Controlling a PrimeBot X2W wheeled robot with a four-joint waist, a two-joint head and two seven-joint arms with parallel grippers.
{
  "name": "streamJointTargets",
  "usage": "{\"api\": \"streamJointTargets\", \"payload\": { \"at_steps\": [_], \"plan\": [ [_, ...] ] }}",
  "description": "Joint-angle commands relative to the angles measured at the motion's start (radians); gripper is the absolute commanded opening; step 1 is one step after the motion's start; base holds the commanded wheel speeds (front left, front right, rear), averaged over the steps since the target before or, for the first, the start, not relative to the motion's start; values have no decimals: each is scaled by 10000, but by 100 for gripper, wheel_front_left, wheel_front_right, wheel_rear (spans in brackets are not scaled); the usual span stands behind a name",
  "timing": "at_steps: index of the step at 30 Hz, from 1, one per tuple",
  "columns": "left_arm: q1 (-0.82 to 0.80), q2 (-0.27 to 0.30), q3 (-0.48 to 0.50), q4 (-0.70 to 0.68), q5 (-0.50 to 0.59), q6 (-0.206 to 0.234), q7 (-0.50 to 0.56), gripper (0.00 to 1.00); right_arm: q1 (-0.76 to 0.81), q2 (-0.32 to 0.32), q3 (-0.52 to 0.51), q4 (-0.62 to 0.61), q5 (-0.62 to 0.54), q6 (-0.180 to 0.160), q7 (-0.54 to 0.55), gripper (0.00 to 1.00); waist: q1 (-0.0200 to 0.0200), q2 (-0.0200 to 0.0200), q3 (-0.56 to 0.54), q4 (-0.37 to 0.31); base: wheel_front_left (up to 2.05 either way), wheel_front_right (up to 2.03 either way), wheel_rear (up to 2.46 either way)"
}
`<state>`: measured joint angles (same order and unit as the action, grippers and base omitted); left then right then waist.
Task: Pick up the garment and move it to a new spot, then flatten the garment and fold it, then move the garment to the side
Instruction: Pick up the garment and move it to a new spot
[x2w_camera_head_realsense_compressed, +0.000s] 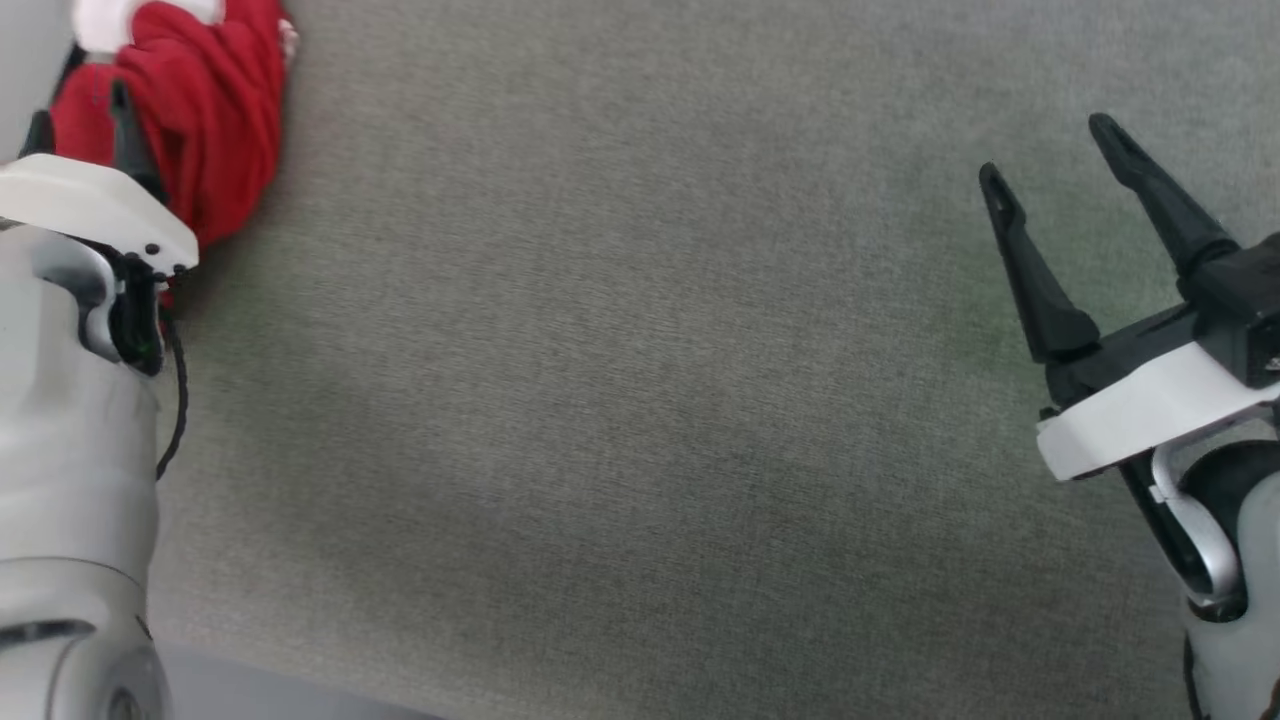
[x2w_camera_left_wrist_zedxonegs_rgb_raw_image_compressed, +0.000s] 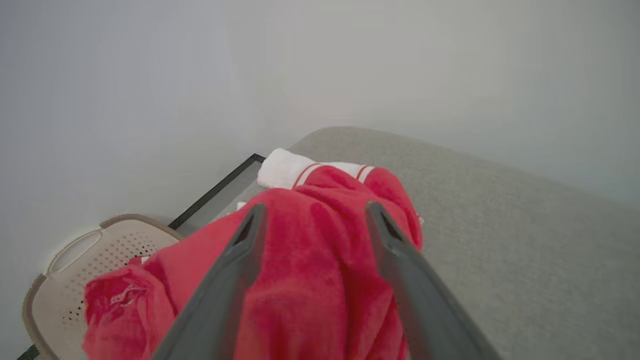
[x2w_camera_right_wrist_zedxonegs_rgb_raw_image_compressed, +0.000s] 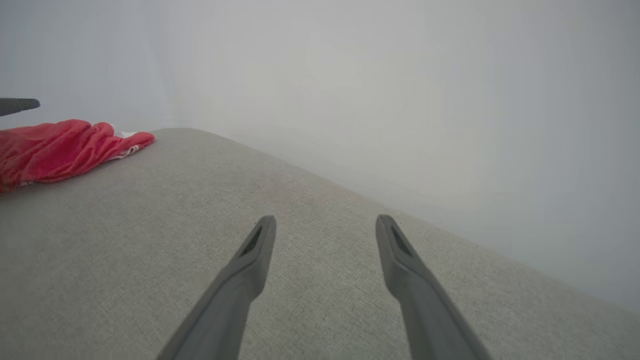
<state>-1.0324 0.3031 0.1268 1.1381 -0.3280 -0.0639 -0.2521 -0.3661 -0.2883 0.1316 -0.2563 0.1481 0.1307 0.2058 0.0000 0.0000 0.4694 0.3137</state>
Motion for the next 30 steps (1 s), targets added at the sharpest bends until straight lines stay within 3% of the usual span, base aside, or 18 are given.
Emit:
{"api": "streamJointTargets", "payload": {
  "at_steps": [1, 6, 21, 22, 23, 30],
  "plan": [
    [-329, 153, 0, 367, -6, -44, 200, 100, -153, -57, 7, -187, -7, 2, 96, 100, 0, 0, 306, -149, 0, 0, 0],
    [-750, 45, -112, 1196, -53, 216, 1121, 100, -252, -168, -79, -553, -61, 2, 362, 100, 0, 0, 702, -236, 0, 0, 0],
    [-706, -314, -363, 1617, -286, 286, 4082, 100, -331, -329, -292, -1145, -196, 2, 845, 100, 0, 0, 1482, -318, 0, 0, 0],
    [-722, -299, -332, 1620, -337, 351, 4040, 83, -339, -334, -300, -1162, -208, 2, 853, 100, 0, 0, 1519, -316, 0, 0, 0],
    [-761, -308, -380, 1622, -321, 325, 4081, 0, -349, -334, -296, -1163, -217, 2, 843, 100, 0, 0, 1541, -315, 0, 0, 0],
    [-1095, -44, -459, 1587, -354, 225, 3707, 0, -327, -315, -360, -1031, -281, 2, 770, 100, 0, 0, 1459, -255, 0, 0, 0]
  ]
}}
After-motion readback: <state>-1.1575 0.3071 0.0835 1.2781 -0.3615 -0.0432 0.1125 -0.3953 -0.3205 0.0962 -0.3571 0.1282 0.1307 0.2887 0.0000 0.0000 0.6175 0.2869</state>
